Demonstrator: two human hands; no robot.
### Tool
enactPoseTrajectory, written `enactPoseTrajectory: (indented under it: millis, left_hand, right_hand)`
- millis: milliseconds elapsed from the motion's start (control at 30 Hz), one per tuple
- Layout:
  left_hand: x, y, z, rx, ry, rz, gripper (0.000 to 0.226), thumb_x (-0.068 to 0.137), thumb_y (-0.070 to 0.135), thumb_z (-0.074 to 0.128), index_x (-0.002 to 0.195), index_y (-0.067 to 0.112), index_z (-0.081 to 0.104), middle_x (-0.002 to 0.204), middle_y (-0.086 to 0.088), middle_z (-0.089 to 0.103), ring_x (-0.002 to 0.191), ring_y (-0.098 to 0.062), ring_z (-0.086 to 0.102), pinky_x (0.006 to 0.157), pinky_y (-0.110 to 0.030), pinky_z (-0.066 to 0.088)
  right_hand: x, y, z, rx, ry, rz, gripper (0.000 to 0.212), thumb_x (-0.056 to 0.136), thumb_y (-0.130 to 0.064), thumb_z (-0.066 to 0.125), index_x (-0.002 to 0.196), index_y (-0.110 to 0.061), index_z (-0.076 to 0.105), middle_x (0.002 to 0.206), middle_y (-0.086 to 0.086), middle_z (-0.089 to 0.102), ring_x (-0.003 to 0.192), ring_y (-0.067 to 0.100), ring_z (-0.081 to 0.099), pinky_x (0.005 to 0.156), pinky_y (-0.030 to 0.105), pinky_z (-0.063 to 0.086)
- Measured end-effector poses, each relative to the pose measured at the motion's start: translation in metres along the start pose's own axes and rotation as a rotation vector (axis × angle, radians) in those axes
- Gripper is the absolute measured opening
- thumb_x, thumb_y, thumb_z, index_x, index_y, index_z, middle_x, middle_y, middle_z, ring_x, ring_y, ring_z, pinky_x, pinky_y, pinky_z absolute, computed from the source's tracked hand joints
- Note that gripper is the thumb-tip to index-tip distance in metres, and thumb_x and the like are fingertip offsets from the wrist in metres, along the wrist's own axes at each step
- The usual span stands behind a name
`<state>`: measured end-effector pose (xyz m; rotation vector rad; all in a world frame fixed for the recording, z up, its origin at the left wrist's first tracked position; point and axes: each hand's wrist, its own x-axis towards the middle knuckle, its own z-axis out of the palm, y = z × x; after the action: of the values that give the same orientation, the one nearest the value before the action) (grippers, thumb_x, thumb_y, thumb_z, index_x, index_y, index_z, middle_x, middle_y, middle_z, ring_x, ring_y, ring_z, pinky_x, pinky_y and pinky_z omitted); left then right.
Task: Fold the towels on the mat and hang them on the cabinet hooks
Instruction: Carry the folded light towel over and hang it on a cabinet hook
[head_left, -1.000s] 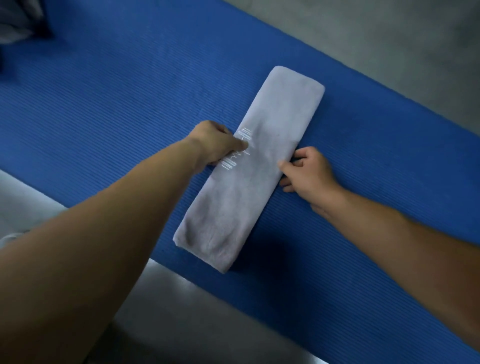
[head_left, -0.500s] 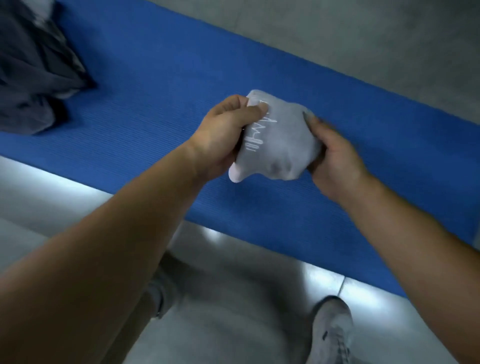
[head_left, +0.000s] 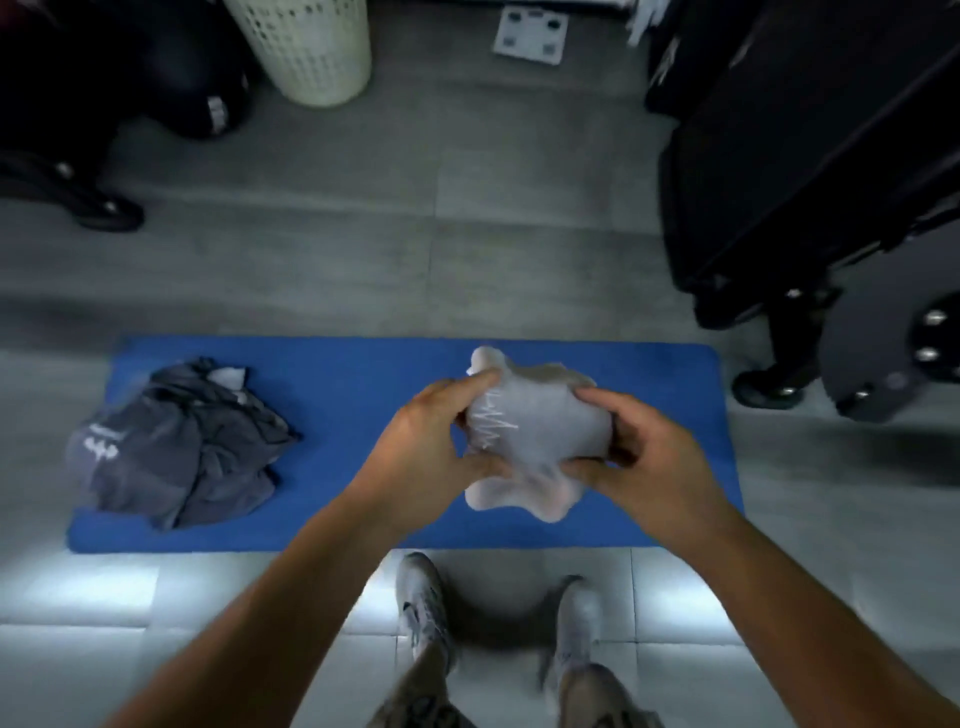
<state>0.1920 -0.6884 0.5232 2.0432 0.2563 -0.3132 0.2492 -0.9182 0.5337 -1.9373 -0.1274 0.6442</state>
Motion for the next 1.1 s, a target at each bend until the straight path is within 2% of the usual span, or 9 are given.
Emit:
enactPoseTrajectory:
  millis: [133,200,333,433,533,633,733,900,1100]
  left_hand:
    - [-0.024,0.061,-0.043,0.215,-0.036,0.102,0.039,0.074,0.040,0.087,0.108,0.038,0.069,0.093,0.016,0.061,0.087,-0.003,0.056,0.074,-0.020,0.044]
    - [-0.033,0.082,-0.056,0.370,-0.029,0.166,0.024,0.080,0.053,0.076,0.091,0.036,0.064,0.084,0.012,0.056,0.081,-0.002,0.053,0.067,-0.023,0.041]
    - [-0.045,0.104,-0.067,0.471,-0.032,0.206,0.033,0.083,0.067,0.062,0.101,0.039,0.061,0.091,0.014,0.049,0.088,-0.004,0.050,0.069,-0.024,0.041]
    - [-0.046,0.120,-0.072,0.354,-0.097,0.234,0.045,0.076,0.074,0.061,0.110,0.044,0.061,0.105,0.020,0.052,0.103,-0.002,0.056,0.085,-0.028,0.049]
    - [-0.037,0.143,-0.076,0.204,-0.136,0.206,0.033,0.084,0.061,0.069,0.111,0.042,0.066,0.111,0.020,0.062,0.109,0.002,0.059,0.096,-0.025,0.048]
    - [-0.014,0.155,-0.079,0.148,0.011,0.132,0.027,0.089,0.059,0.061,0.102,0.035,0.066,0.101,0.016,0.068,0.092,0.003,0.063,0.085,-0.027,0.051]
    - [0.015,0.152,-0.083,0.313,0.162,0.072,0.032,0.087,0.054,0.055,0.107,0.032,0.066,0.107,0.011,0.067,0.102,-0.010,0.065,0.088,-0.034,0.053]
    - [0.075,0.154,-0.092,0.565,0.150,0.047,0.034,0.095,0.043,0.057,0.123,0.025,0.064,0.119,0.000,0.062,0.110,-0.021,0.062,0.097,-0.040,0.050]
    - [0.192,0.156,-0.123,0.622,0.108,0.044,0.033,0.094,0.041,0.057,0.121,0.023,0.065,0.117,-0.001,0.064,0.110,-0.021,0.063,0.096,-0.038,0.050]
  right_hand:
    - [-0.039,-0.059,-0.016,-0.118,0.052,-0.037,0.052,0.078,-0.008,0.083,0.104,-0.049,0.063,0.102,-0.030,0.069,0.093,-0.005,0.068,0.081,0.023,0.059]
    - [-0.053,-0.078,-0.023,-0.174,0.053,-0.058,0.041,0.084,-0.015,0.079,0.100,-0.049,0.064,0.097,-0.024,0.071,0.090,-0.005,0.068,0.078,0.024,0.059]
    - [-0.075,-0.097,-0.034,-0.295,0.047,-0.134,0.027,0.088,-0.031,0.073,0.113,-0.039,0.064,0.105,-0.019,0.068,0.095,0.000,0.063,0.077,0.025,0.054]
    - [-0.093,-0.101,-0.044,-0.305,0.121,-0.224,0.028,0.089,-0.033,0.072,0.110,-0.046,0.058,0.116,-0.030,0.048,0.107,0.001,0.053,0.074,0.017,0.051]
    - [-0.105,-0.104,-0.061,-0.259,0.216,-0.235,0.026,0.088,-0.032,0.073,0.110,-0.039,0.061,0.119,-0.030,0.037,0.103,0.004,0.054,0.070,0.011,0.046]
    - [-0.109,-0.105,-0.081,-0.291,0.296,-0.237,0.024,0.090,-0.033,0.068,0.112,-0.032,0.060,0.118,-0.024,0.049,0.095,0.002,0.057,0.071,0.010,0.043]
    - [-0.101,-0.101,-0.096,-0.329,0.359,-0.207,0.022,0.091,-0.037,0.066,0.110,-0.035,0.056,0.112,-0.023,0.053,0.093,0.002,0.058,0.069,0.016,0.046]
    - [-0.059,-0.093,-0.112,-0.327,0.418,-0.108,0.022,0.091,-0.037,0.065,0.104,-0.044,0.049,0.102,-0.028,0.054,0.086,-0.005,0.057,0.063,0.016,0.040]
    - [0.044,-0.092,-0.132,-0.227,0.524,0.014,0.018,0.088,-0.033,0.068,0.103,-0.034,0.059,0.097,-0.016,0.059,0.082,0.003,0.061,0.067,0.027,0.049]
